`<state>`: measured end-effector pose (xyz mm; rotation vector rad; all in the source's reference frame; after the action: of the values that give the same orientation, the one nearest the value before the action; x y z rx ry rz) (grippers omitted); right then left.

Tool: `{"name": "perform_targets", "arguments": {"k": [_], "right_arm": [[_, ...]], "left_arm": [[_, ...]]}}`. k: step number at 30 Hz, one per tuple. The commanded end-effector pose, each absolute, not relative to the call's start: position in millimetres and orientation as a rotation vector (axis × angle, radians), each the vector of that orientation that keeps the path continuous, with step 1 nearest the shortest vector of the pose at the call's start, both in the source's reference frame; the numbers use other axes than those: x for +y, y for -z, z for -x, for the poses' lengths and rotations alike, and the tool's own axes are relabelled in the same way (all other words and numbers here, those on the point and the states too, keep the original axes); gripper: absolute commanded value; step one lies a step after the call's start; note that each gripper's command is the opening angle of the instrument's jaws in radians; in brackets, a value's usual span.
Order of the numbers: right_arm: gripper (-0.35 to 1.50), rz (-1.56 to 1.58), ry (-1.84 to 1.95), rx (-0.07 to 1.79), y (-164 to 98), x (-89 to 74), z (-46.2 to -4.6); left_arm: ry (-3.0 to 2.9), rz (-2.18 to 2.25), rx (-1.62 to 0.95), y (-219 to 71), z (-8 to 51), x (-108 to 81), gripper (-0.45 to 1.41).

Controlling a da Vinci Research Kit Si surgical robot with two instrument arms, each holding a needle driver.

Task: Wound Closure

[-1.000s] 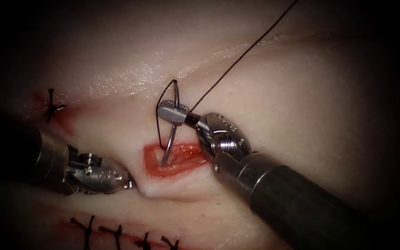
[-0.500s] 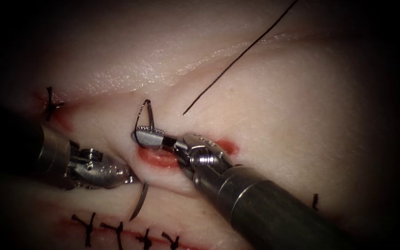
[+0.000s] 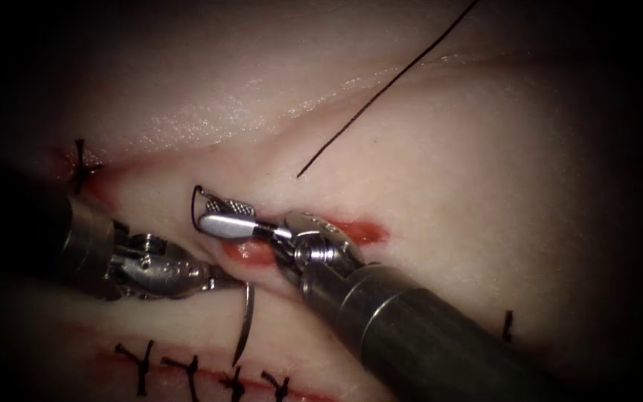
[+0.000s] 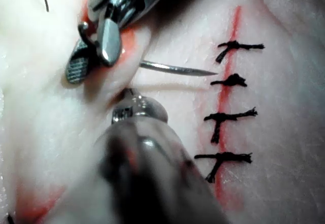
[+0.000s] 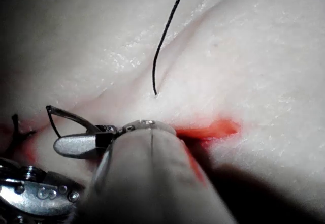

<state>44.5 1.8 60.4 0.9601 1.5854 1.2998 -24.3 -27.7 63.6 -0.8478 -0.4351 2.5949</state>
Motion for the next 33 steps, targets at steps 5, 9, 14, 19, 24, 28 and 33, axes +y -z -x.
{"name": "perform_targets", "arguments": {"k": [5,9,14,19,24,28,33], "right_arm": [[1.21,-0.848,-1.226,1.597,-60,6.2,-41.3],[1.27,-0.705,-1.182,1.583,-59,9.4,-37.4],[1.21,-0.640,-1.156,1.567,-59,11.3,-34.1],[1.21,-0.648,-1.147,1.559,-59,11.1,-33.6],[1.16,-0.641,-1.137,1.562,-59,10.5,-33.8],[1.15,-0.632,-1.127,1.566,-60,10.0,-33.9],[1.10,-0.628,-1.120,1.570,-61,9.3,-33.9]], "left_arm": [[-2.638,0.874,-0.427,-63,24.3,-28.4,-0.45],[-2.670,0.964,-0.374,-62,24.3,-28.1,-0.42],[-2.718,1.088,-0.275,-62,24.3,-27.7,-0.30],[-2.754,1.166,-0.225,-61,23.7,-26.9,-0.28],[-2.753,1.232,-0.148,-60,23.2,-26.1,-0.21],[-2.769,1.247,-0.121,-60,23.5,-26.3,-0.05],[-2.816,1.285,-0.093,-60,24.3,-26.5,0.34]]}}
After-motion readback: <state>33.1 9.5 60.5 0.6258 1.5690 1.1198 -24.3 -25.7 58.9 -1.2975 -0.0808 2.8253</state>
